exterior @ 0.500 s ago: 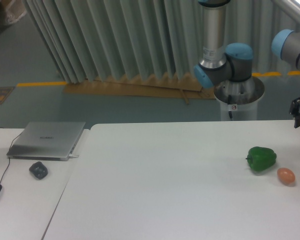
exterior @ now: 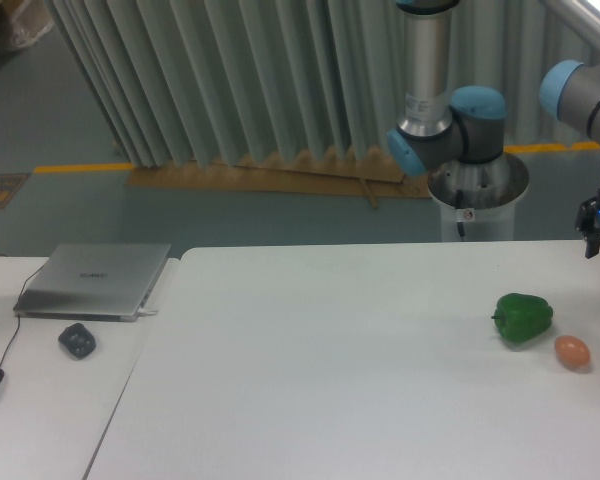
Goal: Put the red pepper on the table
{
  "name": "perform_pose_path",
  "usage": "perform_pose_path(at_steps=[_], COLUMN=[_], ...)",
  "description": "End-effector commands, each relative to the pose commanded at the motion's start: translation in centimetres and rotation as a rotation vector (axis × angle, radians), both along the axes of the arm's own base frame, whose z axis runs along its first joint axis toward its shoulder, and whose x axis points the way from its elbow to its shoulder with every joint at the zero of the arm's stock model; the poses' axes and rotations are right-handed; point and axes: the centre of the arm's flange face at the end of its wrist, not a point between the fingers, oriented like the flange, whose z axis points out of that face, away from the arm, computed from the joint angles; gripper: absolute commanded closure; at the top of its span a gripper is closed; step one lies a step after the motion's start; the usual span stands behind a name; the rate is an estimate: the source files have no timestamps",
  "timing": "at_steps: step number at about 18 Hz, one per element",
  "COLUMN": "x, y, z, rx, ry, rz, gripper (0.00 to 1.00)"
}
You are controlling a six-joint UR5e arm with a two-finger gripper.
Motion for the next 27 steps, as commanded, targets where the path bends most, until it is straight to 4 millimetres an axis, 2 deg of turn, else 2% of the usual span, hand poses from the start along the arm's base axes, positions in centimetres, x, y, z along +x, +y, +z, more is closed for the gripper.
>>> perform_pose_path(at_steps=[4, 6, 8, 9, 11, 13, 14, 15, 18, 23, 25, 27], x=[-0.1, -1.0, -3.4, -5.1, -7.5, -9.5, -10.5, -12.0, -12.8, -13.5, -14.3, -15.5], y=[0.0, 0.1, -0.3, -1.3, -3.5, -6.1, -6.4, -6.8, -7.3, -9.5, -9.6, -10.9], z=[0.1, 1.4, 3.1, 3.2, 2.4, 0.7, -0.3, -2.2, -5.5, -5.3, -6.0, -5.1], rx=[0.003, 0.016, 0.030, 0.032, 0.028, 0.008, -0.023, -0.152, -0.277, -0.271, -0.273, -0.256], ry=[0.002, 0.028, 0.062, 0.071, 0.088, 0.067, 0.059, 0.078, 0.053, 0.038, 0.034, 0.050], rz=[-0.002, -0.009, 0.012, 0.020, -0.052, -0.180, -0.222, -0.277, -0.324, -0.324, -0.320, -0.293], gripper=[0.00, 0.00, 0.00, 0.00, 0.00, 0.00, 0.00, 0.00, 0.00, 0.00, 0.00, 0.00])
